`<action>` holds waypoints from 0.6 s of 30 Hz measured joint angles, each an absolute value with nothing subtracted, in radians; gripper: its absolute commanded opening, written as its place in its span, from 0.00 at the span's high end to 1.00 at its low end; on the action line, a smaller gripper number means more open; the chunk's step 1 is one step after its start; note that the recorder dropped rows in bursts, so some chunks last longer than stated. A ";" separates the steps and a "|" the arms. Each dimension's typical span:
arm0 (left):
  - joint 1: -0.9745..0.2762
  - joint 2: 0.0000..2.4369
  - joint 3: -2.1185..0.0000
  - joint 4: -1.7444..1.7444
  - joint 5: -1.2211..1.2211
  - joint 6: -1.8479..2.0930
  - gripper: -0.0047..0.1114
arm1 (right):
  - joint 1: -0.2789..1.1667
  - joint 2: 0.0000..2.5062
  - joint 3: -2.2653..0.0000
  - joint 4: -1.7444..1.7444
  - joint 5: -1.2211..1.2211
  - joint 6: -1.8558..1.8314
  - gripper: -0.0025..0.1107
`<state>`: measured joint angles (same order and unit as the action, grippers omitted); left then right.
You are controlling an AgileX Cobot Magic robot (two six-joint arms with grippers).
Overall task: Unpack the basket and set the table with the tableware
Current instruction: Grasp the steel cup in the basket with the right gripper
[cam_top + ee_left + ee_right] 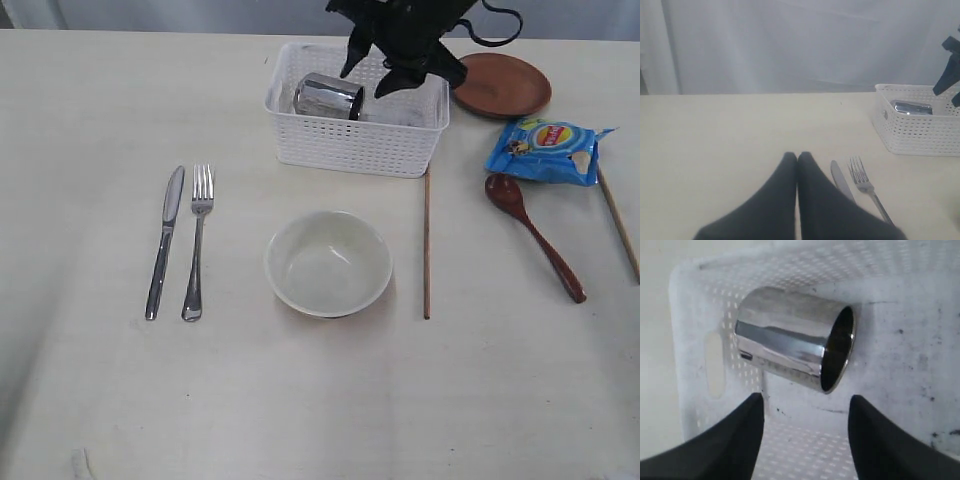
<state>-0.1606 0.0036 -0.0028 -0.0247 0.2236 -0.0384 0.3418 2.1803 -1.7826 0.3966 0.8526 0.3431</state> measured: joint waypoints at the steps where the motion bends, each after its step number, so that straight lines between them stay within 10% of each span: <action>1: -0.161 0.004 -0.003 -0.025 0.224 -0.038 0.96 | 0.342 2.180 -1.783 0.405 0.836 0.341 0.55; 18: -0.161 0.004 -0.003 -0.025 0.224 -0.038 0.96 | 0.335 2.271 -1.787 0.495 0.731 0.341 0.55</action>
